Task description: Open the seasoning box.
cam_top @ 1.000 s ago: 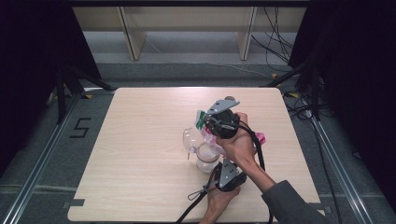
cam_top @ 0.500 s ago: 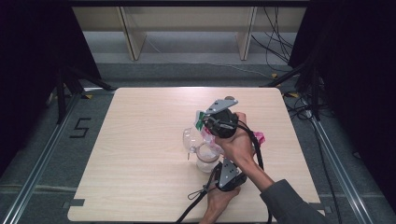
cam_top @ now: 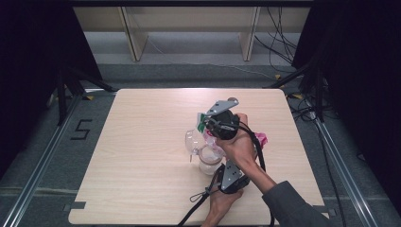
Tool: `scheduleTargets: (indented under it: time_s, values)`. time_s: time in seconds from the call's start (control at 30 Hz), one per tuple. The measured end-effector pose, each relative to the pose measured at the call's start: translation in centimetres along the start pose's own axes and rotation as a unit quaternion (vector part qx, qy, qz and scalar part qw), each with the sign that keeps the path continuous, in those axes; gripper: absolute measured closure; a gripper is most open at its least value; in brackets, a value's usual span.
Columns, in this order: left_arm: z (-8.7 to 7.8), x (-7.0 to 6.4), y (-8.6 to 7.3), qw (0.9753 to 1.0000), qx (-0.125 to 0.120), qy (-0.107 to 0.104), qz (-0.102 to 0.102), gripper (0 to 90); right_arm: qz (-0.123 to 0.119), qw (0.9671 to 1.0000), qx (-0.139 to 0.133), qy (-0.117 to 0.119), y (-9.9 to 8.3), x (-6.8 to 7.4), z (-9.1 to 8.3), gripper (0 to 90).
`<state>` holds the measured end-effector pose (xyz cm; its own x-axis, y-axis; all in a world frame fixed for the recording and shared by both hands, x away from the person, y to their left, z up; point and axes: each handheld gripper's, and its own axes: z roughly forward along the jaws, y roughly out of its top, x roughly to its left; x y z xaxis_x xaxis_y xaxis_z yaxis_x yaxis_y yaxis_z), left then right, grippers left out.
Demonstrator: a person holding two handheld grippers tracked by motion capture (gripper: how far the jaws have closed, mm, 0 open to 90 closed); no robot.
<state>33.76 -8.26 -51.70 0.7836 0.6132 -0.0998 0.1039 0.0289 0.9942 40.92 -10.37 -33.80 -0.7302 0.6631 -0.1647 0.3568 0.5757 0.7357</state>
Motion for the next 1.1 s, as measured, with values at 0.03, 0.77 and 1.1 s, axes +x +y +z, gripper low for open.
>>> scheduleTargets:
  time_s: [0.03, 0.77, 1.1]
  values:
    - [0.01, -0.01, 0.00, 1.0000, 0.000, 0.000, -0.001, 74.3, -0.004, 1.0000, 0.000, -0.001, 0.01, -0.05, 0.02, 90.0]
    - [0.02, -0.09, -0.03, 1.0000, -0.001, 0.000, 0.002, 74.4, -0.007, 1.0000, 0.001, -0.004, 0.08, -0.01, -0.07, 90.0]
    - [0.01, -0.03, -0.02, 1.0000, -0.004, 0.000, 0.002, 74.4, -0.010, 0.9999, 0.007, -0.004, 0.26, 0.25, 0.08, 90.0]
